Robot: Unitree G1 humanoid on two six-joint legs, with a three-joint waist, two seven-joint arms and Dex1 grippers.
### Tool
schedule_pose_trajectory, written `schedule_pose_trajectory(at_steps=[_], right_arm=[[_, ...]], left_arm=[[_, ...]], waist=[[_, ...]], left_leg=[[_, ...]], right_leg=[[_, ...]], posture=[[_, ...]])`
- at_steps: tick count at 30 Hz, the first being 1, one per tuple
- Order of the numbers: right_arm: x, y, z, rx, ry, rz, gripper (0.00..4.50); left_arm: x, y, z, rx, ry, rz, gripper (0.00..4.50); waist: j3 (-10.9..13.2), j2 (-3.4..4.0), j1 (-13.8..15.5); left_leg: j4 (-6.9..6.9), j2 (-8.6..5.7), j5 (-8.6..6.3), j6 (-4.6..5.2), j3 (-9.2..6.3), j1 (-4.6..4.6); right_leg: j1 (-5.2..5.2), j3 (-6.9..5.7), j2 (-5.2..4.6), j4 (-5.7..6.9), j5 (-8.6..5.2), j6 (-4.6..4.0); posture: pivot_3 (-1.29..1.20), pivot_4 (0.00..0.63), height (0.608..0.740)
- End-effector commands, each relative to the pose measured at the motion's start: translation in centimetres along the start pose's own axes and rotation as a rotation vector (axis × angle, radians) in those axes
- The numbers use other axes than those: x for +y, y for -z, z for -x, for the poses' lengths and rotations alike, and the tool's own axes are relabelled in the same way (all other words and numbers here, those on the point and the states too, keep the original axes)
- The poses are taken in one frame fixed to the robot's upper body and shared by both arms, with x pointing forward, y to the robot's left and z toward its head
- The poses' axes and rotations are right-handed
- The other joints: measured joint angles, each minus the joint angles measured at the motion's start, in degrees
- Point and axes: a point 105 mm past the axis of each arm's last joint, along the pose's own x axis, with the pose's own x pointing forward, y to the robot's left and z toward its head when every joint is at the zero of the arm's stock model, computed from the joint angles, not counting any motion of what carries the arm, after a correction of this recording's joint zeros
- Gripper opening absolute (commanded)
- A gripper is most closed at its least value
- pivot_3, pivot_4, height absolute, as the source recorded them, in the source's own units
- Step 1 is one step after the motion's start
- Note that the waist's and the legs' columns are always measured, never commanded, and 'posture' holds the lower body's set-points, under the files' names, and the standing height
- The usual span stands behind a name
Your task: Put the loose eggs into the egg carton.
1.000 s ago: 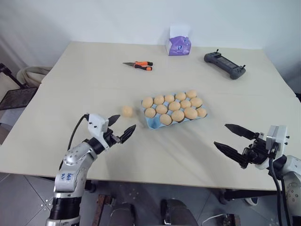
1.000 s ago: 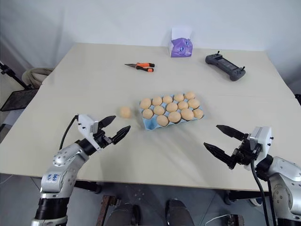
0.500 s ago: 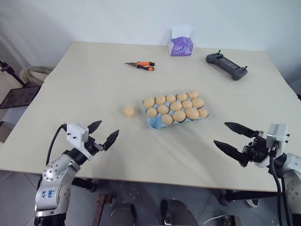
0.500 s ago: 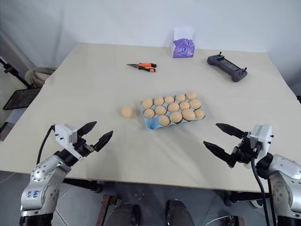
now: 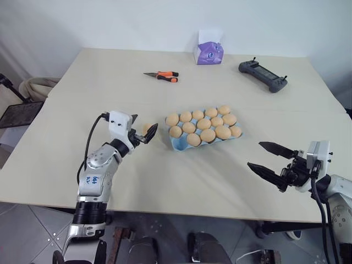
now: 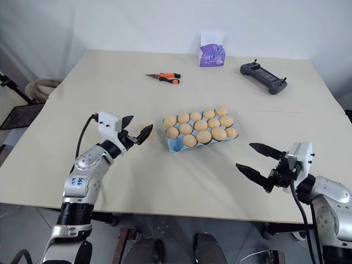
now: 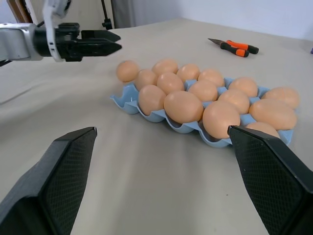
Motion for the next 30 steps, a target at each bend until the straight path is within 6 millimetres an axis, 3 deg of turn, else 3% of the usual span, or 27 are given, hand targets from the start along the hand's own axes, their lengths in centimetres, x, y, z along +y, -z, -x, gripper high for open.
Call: schedule_pose_trajectory(at_steps=[1, 9, 12, 17, 20, 26, 30], right_arm=[[-0.1, -1.0, 0.4, -0.01, 0.007, 0.037, 4.5], [0.0, -0.8, 0.5, -0.003, 0.016, 0.034, 4.5], [0.0, -0.8, 0.5, -0.003, 0.019, 0.036, 4.5], [0.0, -0.8, 0.6, -0.001, 0.024, 0.037, 4.5], [0.0, -0.7, 0.6, -0.001, 0.027, 0.037, 4.5], [-0.1, -0.7, 0.4, -0.003, 0.025, 0.036, 4.5], [-0.1, -0.6, 0.4, -0.004, 0.025, 0.034, 4.5]], left_arm=[[0.2, -0.3, -0.8, 0.008, -0.031, -0.014, 4.46], [0.1, 1.2, -1.9, 0.102, -0.018, -0.004, 4.46], [0.0, 1.5, -2.0, 0.124, -0.015, 0.011, 3.87], [-0.3, 1.7, -1.8, 0.147, 0.004, 0.022, 2.28], [-0.4, 1.1, -1.6, 0.112, 0.016, 0.007, 2.28], [-5.0, -2.4, -0.3, -0.068, 0.281, 0.024, 2.28], [-7.4, -3.2, 0.4, -0.084, 0.395, 0.063, 2.28]], waist=[[0.0, 0.0, 0.1], [0.0, -0.01, 0.1], [0.0, -0.01, 0.1], [0.0, -0.01, 0.1], [0.0, -0.01, 0.1], [0.0, -0.01, 0.1], [0.0, -0.01, 0.1]], left_leg=[[0.0, 0.0, 0.0, 0.0, 0.0, 0.0], [0.0, 0.0, 0.01, -0.01, 0.01, 0.01], [0.0, 0.0, 0.02, -0.03, 0.0, 0.02], [0.0, 0.0, 0.03, -0.04, 0.0, 0.02], [0.02, 0.0, 0.03, -0.05, 0.01, 0.02], [-0.01, 0.0, 0.04, -0.07, 0.01, 0.0], [0.02, 0.0, 0.04, -0.08, 0.02, 0.01]], right_leg=[[0.0, -0.01, -0.01, 0.01, 0.0, 0.0], [-0.01, 0.0, -0.01, 0.05, 0.0, 0.0], [-0.01, -0.02, 0.0, 0.07, 0.0, 0.0], [-0.02, -0.01, 0.0, 0.09, 0.0, 0.0], [-0.02, -0.01, -0.01, 0.1, 0.0, 0.0], [-0.04, -0.01, -0.02, 0.09, 0.0, -0.01], [-0.03, 0.01, -0.02, 0.1, 0.0, -0.01]], posture=[[0.0, 0.15, 0.74], [0.0, 0.15, 0.74], [0.0, 0.15, 0.74], [0.0, 0.15, 0.74], [0.0, 0.15, 0.74], [0.0, 0.15, 0.74], [0.0, 0.15, 0.74]])
